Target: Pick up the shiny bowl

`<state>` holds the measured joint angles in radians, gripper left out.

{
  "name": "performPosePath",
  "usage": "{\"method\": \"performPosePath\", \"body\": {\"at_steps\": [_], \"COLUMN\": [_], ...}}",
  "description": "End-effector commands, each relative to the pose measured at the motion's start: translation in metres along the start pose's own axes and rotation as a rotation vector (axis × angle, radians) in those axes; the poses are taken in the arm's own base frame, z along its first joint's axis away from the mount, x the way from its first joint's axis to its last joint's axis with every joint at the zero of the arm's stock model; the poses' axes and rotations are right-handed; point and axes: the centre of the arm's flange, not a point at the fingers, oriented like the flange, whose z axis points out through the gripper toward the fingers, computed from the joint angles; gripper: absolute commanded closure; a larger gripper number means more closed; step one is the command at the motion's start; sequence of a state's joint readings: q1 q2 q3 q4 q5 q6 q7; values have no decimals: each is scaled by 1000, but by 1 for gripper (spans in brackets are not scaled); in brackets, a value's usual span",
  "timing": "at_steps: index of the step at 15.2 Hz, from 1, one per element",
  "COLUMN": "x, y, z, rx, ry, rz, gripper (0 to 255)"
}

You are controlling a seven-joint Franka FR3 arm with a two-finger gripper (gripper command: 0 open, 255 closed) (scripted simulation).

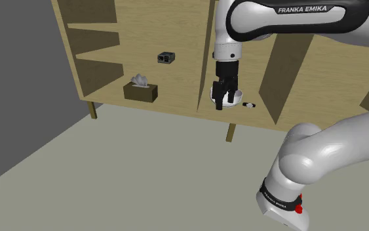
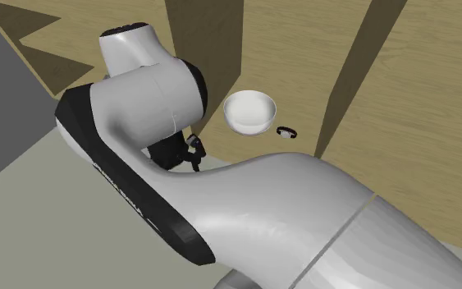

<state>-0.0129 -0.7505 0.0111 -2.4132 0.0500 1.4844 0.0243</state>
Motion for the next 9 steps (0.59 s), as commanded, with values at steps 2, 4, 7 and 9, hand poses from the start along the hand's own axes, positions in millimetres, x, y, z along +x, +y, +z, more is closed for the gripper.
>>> {"method": "performPosePath", "body": {"at_steps": [2, 4, 7, 9], "x": [6, 19, 39, 52], "y": [10, 31, 62, 82], "z": [2, 5, 9, 12], "rx": [-5, -14, -28, -38], "ry": [4, 13, 26, 34], "rz": [0, 0, 0, 1], "gripper": [0, 0, 0, 0]}}
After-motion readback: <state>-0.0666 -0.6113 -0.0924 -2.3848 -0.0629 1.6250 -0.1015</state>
